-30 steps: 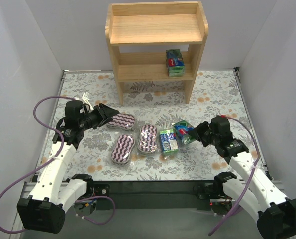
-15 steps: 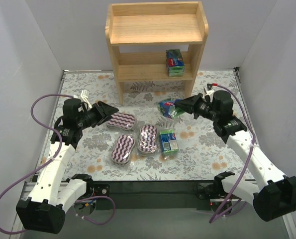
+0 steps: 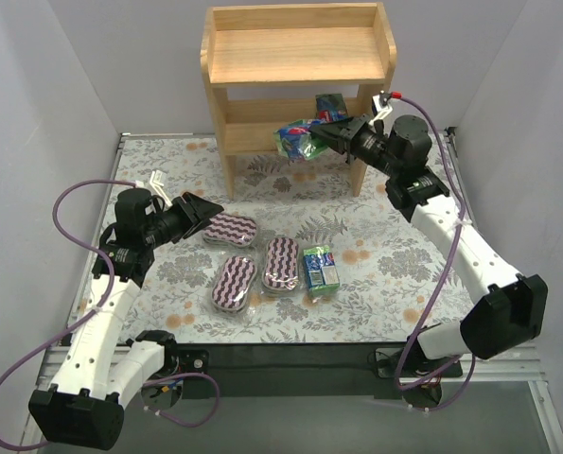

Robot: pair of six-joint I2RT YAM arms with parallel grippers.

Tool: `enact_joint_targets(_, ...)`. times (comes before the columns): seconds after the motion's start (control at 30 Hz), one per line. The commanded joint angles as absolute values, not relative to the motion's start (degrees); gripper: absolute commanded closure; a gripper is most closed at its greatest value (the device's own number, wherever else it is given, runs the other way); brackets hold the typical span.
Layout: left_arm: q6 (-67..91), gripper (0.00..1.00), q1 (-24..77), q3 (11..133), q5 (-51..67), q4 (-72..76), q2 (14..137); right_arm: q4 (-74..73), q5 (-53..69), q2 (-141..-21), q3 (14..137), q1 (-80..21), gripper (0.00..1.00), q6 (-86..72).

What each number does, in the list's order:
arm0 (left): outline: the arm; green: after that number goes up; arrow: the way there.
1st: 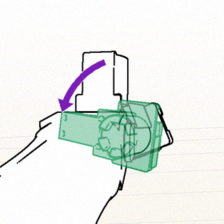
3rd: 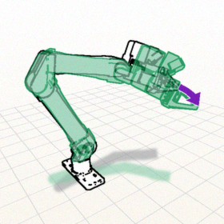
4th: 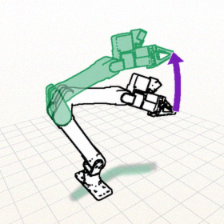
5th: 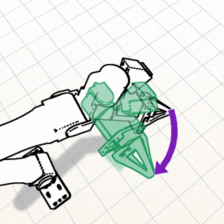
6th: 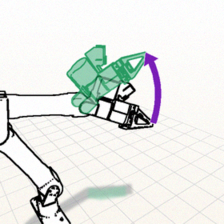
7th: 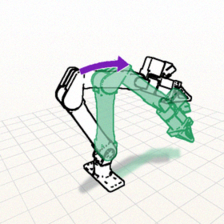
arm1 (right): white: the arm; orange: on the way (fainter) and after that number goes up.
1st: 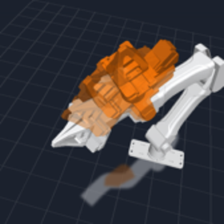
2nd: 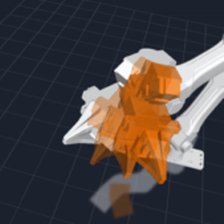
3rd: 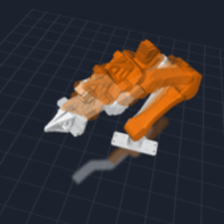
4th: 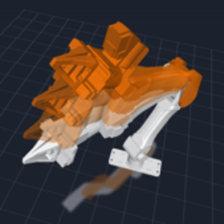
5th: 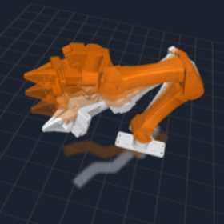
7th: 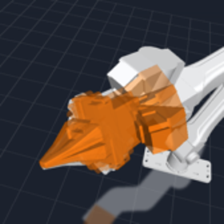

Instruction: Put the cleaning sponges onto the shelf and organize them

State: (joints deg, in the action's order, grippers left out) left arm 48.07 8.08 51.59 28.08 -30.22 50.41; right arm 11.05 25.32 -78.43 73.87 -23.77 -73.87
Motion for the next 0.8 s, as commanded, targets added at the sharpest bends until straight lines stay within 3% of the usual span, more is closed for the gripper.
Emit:
enact_joint_targets(0.0,48.0,0.4,8.0,53.4,27.6,-32.1,49.1,15.2,21.5,-82.1,79.1,-24.0,0.99,-73.6)
enact_joint_targets(0.43,48.3,0.41,8.0,54.9,27.2,-32.1,49.4,15.8,13.1,-99.1,92.6,-25.2,0.99,-70.8)
enact_joint_targets(0.77,48.6,0.42,8.0,54.8,27.0,-31.6,49.7,8.4,5.2,-102.0,93.3,-27.0,0.99,-68.7)
